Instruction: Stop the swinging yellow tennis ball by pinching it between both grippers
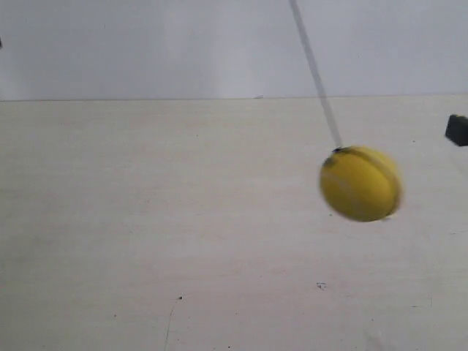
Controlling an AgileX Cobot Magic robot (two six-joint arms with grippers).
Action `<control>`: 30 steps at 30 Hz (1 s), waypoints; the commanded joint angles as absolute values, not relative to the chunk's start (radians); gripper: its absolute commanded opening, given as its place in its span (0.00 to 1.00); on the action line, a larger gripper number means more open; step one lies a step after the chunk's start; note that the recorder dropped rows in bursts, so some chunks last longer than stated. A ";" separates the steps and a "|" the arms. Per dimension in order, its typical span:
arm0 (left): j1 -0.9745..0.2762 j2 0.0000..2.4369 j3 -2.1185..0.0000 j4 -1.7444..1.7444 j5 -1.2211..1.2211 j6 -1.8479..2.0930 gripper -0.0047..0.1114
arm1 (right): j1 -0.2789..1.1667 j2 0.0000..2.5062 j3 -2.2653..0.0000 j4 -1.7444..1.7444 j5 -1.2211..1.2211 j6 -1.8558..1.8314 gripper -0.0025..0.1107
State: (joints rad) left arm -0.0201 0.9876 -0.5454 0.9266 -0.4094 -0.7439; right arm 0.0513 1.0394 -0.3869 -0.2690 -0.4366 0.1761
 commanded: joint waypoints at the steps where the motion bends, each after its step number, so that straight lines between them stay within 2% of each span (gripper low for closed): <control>1: -0.022 1.087 -0.554 1.039 -0.460 -0.796 0.08 | 0.048 1.200 -0.395 -0.355 -0.535 0.172 0.02; 6: -0.022 1.167 -0.565 1.097 -0.484 -0.789 0.08 | 0.048 1.329 -0.412 -0.503 -0.622 0.206 0.02; 15: -0.022 1.297 -0.598 1.285 -0.608 -0.819 0.08 | 0.048 1.513 -0.518 -1.108 -0.830 0.503 0.02; 30: -0.022 1.394 -0.640 1.402 -0.688 -0.846 0.08 | 0.048 1.667 -0.664 -1.188 -0.915 0.557 0.02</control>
